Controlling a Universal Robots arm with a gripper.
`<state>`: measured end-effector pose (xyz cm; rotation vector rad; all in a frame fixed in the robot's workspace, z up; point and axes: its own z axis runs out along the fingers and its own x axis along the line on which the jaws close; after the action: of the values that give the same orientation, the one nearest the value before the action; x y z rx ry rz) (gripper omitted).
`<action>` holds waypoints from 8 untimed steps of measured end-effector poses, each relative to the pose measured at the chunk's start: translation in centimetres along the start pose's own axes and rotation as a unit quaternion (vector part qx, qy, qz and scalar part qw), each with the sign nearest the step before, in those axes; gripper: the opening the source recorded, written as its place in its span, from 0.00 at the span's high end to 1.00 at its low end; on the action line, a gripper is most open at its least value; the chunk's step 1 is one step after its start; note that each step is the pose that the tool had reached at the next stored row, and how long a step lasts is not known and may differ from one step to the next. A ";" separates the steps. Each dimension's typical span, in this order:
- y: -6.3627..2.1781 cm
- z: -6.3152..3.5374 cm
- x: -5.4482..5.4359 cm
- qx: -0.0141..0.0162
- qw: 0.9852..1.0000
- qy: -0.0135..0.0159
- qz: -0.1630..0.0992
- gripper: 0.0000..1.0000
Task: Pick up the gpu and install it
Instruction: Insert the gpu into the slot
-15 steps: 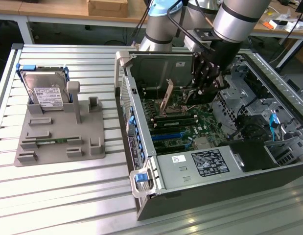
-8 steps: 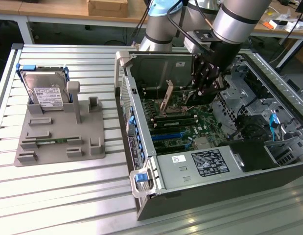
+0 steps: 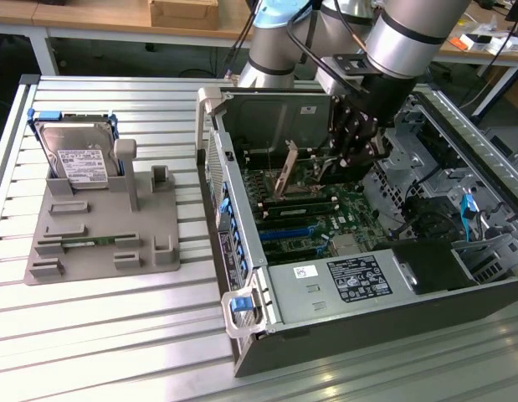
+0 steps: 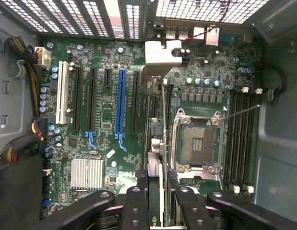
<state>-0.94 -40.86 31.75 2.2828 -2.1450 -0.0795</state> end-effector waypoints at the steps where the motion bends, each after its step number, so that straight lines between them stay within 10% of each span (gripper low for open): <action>1: 0.01 0.00 0.2 0.000 1.000 0.000 0.000 0.73; 8: 0.08 -0.02 1.3 0.000 1.000 0.000 0.000 0.73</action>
<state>-0.94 -42.12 31.73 2.2827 -2.1450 -0.0795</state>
